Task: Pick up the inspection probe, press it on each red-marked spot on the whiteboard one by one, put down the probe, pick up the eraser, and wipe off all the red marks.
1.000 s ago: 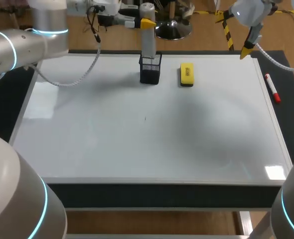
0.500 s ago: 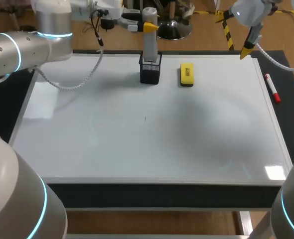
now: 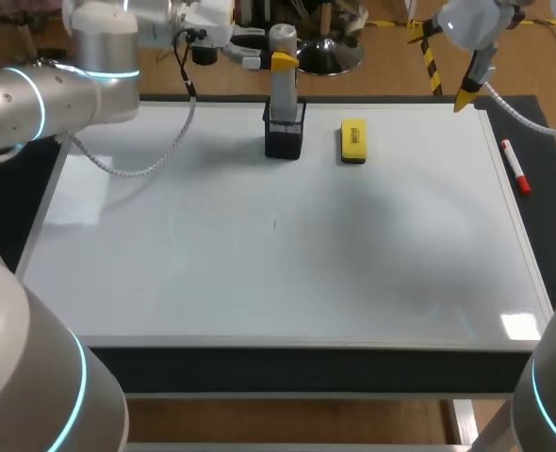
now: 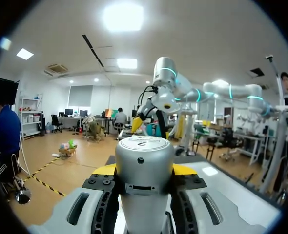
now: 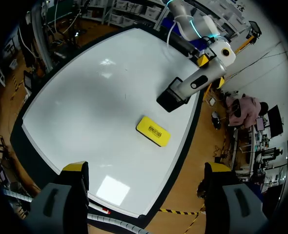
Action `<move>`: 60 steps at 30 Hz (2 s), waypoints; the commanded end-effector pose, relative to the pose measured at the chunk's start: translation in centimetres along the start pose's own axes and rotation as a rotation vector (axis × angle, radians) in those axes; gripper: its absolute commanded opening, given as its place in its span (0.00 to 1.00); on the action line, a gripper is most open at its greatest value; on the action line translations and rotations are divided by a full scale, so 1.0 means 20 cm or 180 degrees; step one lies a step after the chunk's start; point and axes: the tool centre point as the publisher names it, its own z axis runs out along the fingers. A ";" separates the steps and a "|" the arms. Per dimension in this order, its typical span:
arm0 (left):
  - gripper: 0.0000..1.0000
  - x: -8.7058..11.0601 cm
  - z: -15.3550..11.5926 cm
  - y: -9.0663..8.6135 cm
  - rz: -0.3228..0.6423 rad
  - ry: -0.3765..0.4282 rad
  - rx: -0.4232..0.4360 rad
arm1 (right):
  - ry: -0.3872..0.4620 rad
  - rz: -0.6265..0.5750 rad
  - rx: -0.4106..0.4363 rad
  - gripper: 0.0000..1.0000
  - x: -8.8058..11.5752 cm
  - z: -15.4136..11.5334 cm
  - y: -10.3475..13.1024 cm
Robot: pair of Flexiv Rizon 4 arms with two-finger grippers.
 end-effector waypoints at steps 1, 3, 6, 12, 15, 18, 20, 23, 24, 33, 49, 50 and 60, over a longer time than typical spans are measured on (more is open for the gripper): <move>0.00 -0.03 0.01 0.05 -0.0010 0.0051 0.0044 | 0.0014 -0.0004 0.0008 1.00 0.00 0.00 0.00; 0.00 -0.04 0.02 0.07 -0.0014 0.0053 0.0048 | 0.0014 -0.0004 0.0008 1.00 0.00 0.00 0.00; 0.00 -0.04 0.02 0.10 -0.0039 0.0060 0.0046 | 0.0014 -0.0004 0.0008 1.00 0.00 0.00 0.00; 0.00 -0.04 0.03 0.17 -0.0069 0.0114 0.0035 | 0.0014 -0.0004 0.0008 1.00 0.00 0.00 0.00; 0.00 -0.04 0.03 0.20 -0.0059 0.0120 -0.0008 | 0.0014 -0.0004 0.0008 1.00 0.00 0.00 0.00; 0.00 -0.04 0.03 0.22 -0.0072 0.0117 -0.0011 | 0.0014 -0.0004 0.0008 1.00 0.00 0.00 0.00; 0.00 -0.04 0.02 0.23 -0.0078 0.0114 -0.0015 | 0.0014 -0.0004 0.0008 1.00 0.00 0.00 0.00; 0.00 -0.04 0.02 0.25 -0.0073 0.0123 -0.0017 | 0.0014 -0.0004 0.0008 1.00 0.00 0.00 0.00; 0.00 -0.05 0.03 0.25 -0.0071 0.0124 -0.0020 | 0.0014 -0.0004 0.0008 1.00 0.00 0.00 0.00; 0.00 -0.05 0.03 0.27 -0.0051 0.0160 -0.0011 | 0.0014 -0.0004 0.0008 1.00 0.00 0.00 0.00; 0.92 -0.02 0.02 0.26 0.0014 0.0142 -0.0007 | 0.0014 -0.0004 0.0008 1.00 0.00 0.00 0.00; 1.00 -0.01 0.02 0.26 0.0019 0.0144 -0.0008 | 0.0014 -0.0004 0.0008 1.00 0.00 0.00 0.00; 1.00 0.01 0.01 0.21 0.0081 0.0118 -0.0023 | 0.0014 -0.0004 0.0008 1.00 0.00 0.00 0.00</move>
